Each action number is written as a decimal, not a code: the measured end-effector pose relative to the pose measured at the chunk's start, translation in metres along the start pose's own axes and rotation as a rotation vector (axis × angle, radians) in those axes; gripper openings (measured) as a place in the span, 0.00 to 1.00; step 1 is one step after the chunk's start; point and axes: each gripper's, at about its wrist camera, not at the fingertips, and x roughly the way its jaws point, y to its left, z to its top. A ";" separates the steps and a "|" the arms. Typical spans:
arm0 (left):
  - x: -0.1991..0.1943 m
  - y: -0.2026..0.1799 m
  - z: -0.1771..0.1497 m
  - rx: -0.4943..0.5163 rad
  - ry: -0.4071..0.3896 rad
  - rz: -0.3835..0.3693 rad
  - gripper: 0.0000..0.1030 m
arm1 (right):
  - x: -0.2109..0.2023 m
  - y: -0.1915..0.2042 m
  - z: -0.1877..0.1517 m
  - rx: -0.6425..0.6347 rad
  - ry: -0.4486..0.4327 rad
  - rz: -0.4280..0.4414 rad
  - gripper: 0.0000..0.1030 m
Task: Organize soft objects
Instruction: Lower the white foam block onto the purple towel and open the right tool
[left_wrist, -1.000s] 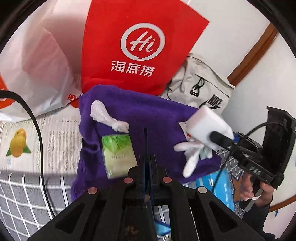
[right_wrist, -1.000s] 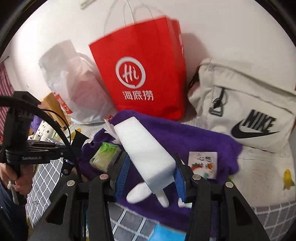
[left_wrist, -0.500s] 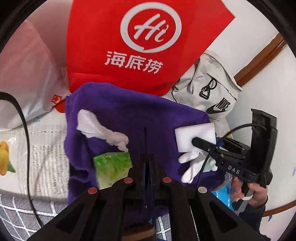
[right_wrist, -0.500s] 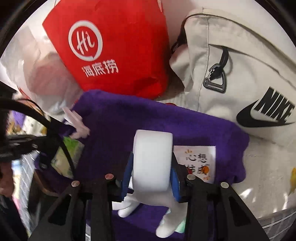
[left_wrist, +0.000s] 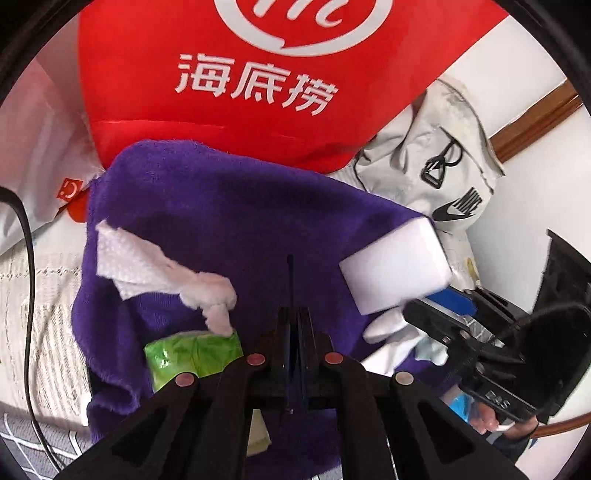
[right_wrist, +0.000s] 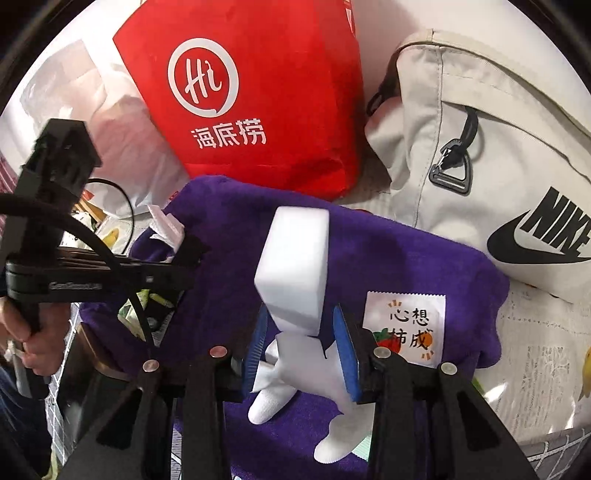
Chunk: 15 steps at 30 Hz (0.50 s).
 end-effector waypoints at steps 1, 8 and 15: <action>0.004 0.001 0.001 -0.006 0.007 0.007 0.04 | 0.000 0.000 0.000 -0.004 0.000 -0.003 0.36; 0.016 0.002 0.003 -0.010 0.039 0.054 0.04 | -0.008 0.002 -0.002 -0.011 0.002 0.000 0.38; 0.011 -0.004 0.001 -0.014 0.039 0.102 0.27 | -0.020 0.010 -0.005 -0.028 -0.020 0.011 0.45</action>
